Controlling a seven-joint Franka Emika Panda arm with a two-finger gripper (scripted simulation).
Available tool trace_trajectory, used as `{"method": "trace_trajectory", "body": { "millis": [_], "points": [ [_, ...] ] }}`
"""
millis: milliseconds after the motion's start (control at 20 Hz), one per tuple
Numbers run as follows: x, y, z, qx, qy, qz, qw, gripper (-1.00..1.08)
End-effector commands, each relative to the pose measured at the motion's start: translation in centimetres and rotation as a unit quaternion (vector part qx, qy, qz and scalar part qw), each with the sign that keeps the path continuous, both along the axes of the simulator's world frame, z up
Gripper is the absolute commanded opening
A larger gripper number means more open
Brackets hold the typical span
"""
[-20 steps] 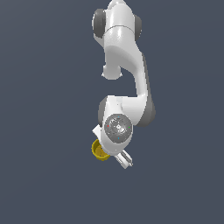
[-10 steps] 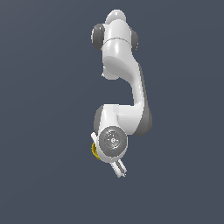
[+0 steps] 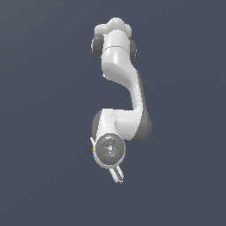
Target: Pick up the object and move it to a goal position.
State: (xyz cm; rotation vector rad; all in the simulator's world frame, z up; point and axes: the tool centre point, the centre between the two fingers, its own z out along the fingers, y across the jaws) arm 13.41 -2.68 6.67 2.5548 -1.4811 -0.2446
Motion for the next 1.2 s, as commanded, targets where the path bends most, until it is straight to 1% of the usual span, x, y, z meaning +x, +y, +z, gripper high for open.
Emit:
{"method": "trace_trajectory", "body": {
  "millis": [0,400,450,1150],
  "points": [
    [0.11,-0.09,-0.05,-0.001,0.000,-0.004,1.0000,0.28],
    [0.22,-0.18,-0.10,-0.001,0.001,-0.007,1.0000,0.28],
    [0.22,-0.18,-0.10,-0.001,0.001,-0.007,1.0000,-1.00],
    [0.18,-0.19,-0.02,-0.001,0.001,-0.007,1.0000,-1.00]
  ]
}}
